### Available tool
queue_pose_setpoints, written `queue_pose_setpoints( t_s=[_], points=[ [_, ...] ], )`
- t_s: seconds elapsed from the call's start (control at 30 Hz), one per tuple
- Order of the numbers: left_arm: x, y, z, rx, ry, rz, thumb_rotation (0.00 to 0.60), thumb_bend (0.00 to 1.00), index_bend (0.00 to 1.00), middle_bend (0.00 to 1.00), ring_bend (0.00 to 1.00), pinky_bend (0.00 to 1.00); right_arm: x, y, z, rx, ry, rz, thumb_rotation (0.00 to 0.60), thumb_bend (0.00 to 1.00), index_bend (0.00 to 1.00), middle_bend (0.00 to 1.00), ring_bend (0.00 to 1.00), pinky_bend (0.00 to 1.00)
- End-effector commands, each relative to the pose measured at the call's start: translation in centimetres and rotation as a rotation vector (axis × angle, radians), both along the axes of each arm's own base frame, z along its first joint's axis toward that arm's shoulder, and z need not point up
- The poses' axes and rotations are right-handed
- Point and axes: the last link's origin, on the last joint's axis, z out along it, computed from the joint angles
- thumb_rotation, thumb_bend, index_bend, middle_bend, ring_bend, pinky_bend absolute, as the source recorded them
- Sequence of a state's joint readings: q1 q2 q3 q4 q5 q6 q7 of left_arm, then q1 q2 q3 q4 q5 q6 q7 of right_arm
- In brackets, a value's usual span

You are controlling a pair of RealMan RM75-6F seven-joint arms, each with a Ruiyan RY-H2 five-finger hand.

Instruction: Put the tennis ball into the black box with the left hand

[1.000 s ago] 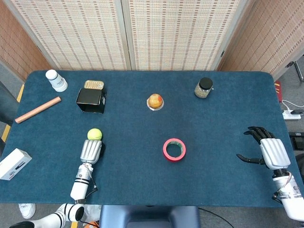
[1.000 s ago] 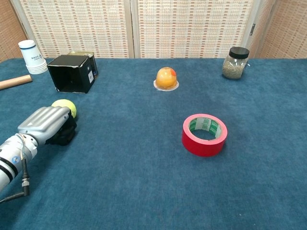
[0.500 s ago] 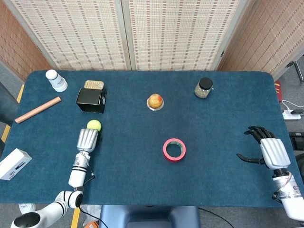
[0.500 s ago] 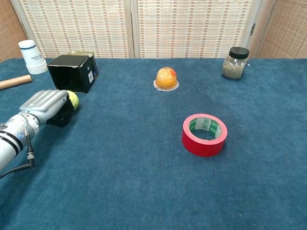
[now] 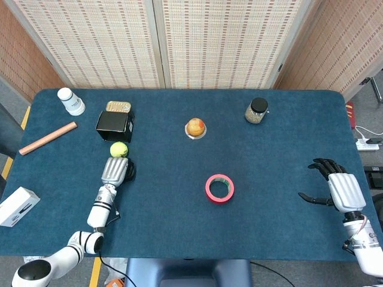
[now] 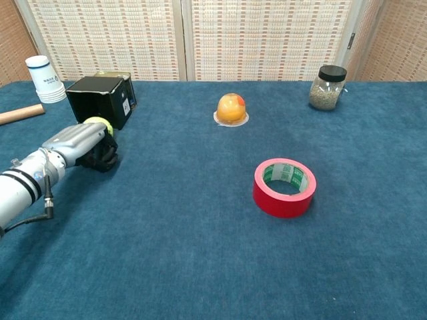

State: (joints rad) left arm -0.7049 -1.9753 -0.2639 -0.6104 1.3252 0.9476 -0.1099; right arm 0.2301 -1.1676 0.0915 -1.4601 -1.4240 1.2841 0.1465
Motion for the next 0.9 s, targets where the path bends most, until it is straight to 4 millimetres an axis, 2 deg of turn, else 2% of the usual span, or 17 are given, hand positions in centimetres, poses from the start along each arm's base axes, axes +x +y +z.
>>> queue_pose_setpoints(
  t_s=[0.03, 0.2, 0.53, 0.9],
  points=[
    [0.6, 1.4, 1.8, 0.05, -0.005, -0.043, 0.165, 0.33, 0.12, 0.0, 0.0, 0.0, 0.0, 0.0, 0.0, 0.0, -0.001, -0.001, 0.528, 0.0, 0.31, 0.19, 0.16, 0.26],
    [0.4, 2.0, 2.7, 0.075, -0.009, -0.059, 0.166, 0.33, 0.09, 0.0, 0.0, 0.0, 0.0, 0.0, 0.0, 0.005, -0.002, 0.002, 0.529, 0.0, 0.31, 0.19, 0.16, 0.26],
    [-1.3, 1.3, 1.7, 0.014, 0.037, -0.018, 0.162, 0.33, 0.09, 0.0, 0.0, 0.0, 0.1, 0.1, 0.0, 0.004, -0.003, 0.004, 0.528, 0.0, 0.31, 0.19, 0.16, 0.26],
    [-1.4, 0.8, 1.5, 0.001, 0.049, -0.022, 0.158, 0.33, 0.1, 0.0, 0.0, 0.0, 0.0, 0.1, 0.1, 0.001, -0.004, 0.003, 0.528, 0.0, 0.31, 0.19, 0.16, 0.26]
  ],
)
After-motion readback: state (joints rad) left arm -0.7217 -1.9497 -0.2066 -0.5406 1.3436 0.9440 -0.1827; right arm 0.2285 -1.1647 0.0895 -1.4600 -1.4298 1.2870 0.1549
